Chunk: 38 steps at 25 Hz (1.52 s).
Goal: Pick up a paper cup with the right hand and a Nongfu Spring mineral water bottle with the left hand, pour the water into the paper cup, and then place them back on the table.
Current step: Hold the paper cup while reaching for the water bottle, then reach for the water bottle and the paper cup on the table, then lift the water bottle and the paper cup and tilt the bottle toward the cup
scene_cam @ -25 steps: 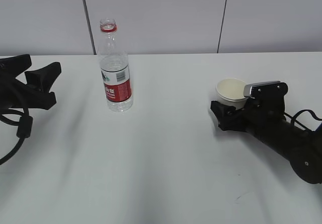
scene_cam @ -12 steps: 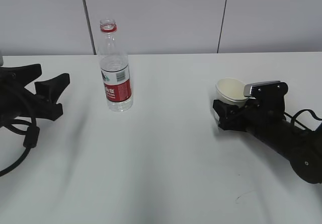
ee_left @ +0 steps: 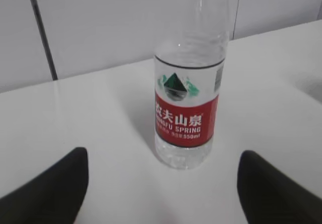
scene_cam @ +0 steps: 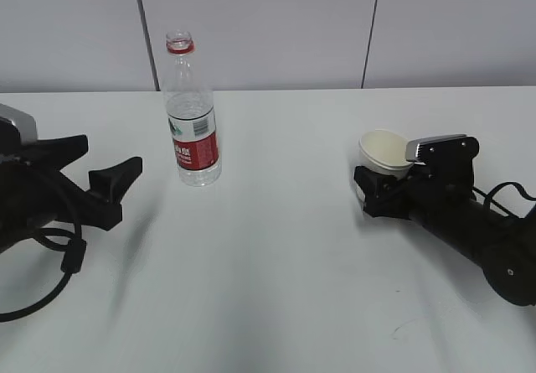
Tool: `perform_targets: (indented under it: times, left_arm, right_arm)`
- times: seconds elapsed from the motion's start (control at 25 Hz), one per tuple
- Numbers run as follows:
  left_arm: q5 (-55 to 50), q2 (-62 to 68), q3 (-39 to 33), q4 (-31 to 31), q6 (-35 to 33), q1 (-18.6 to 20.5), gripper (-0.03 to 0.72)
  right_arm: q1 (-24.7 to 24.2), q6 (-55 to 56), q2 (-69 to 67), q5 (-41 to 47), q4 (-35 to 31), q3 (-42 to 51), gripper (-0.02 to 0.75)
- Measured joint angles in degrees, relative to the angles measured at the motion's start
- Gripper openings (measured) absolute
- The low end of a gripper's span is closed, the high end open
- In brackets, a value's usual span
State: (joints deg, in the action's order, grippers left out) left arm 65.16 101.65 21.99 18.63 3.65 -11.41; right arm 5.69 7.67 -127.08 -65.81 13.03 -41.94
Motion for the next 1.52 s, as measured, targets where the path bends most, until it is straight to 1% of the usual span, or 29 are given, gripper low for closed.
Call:
perform_targets:
  times: [0.2,0.52,0.72,0.92,1.24,1.52]
  left_arm:
    - [0.0,4.7,2.9,-0.4,0.1,-0.3,0.562]
    - [0.1,10.9,11.5,-0.9,0.3,-3.9,0.564]
    - [0.1,15.0,16.6,-1.6,2.4,-4.0,0.564]
    - [0.1,18.9,20.8,-0.9,5.7,-4.0,0.564]
    - [0.0,23.0,26.5,-0.7,6.6,-5.6,0.564]
    - [0.0,25.9,31.1,-0.6,7.0,-5.6,0.564]
  right_arm:
    - [0.0,0.0,0.0,0.0,0.0,0.0,0.508]
    - [0.0,0.0,0.0,0.0,0.1,0.0,0.508]
    - [0.0,0.0,0.0,-0.1,0.1,0.0,0.508]
    - [0.0,0.0,0.0,-0.1,0.1,0.0,0.508]
    - [0.0,0.0,0.0,-0.1,0.1,0.0,0.508]
    - [0.0,0.0,0.0,-0.1,2.2,0.0,0.508]
